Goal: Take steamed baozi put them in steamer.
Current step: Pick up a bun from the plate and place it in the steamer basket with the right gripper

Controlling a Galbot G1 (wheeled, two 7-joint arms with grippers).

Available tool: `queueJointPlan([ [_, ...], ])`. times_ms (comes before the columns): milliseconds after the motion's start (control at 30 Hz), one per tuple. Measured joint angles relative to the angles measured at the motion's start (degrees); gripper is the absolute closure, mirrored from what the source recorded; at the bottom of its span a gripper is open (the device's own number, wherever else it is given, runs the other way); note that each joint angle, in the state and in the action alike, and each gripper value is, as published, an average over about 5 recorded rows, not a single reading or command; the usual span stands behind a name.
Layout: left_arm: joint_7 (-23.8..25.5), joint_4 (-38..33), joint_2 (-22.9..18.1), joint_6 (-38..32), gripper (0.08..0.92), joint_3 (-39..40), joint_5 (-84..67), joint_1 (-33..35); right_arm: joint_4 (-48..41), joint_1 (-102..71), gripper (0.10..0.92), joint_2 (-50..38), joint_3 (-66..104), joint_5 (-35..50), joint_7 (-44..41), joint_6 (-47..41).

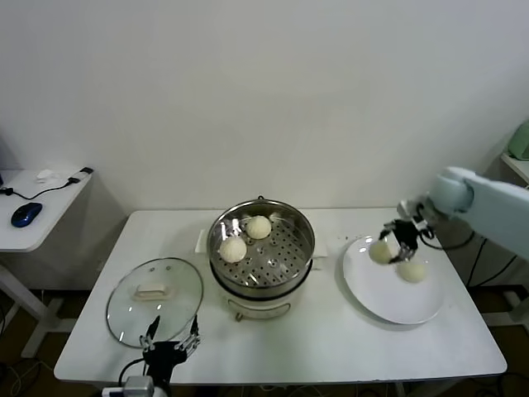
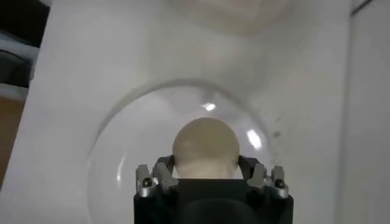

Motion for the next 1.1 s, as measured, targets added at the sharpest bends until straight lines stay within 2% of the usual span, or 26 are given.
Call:
queueJointPlan([
  [333, -0.19, 0.13, -0.01, -0.37, 0.177, 0.12, 0.11, 0.31, 6.13, 14.31, 0.33, 13.65, -6.7, 4.83, -1.44, 13.42],
  [633, -0.22, 0.28, -0.02, -0.38, 0.177, -0.38, 0.06, 0.42, 9.67, 11.06, 0.33, 23.3, -6.96, -2.51, 1.12, 21.07],
  [1100, -0.29, 0.51, -0.02, -0.41, 0.177, -0.79, -0.15, 0.68, 5.06, 0.15, 0.33, 32.19, -5.11, -11.42, 4.79, 25.96],
])
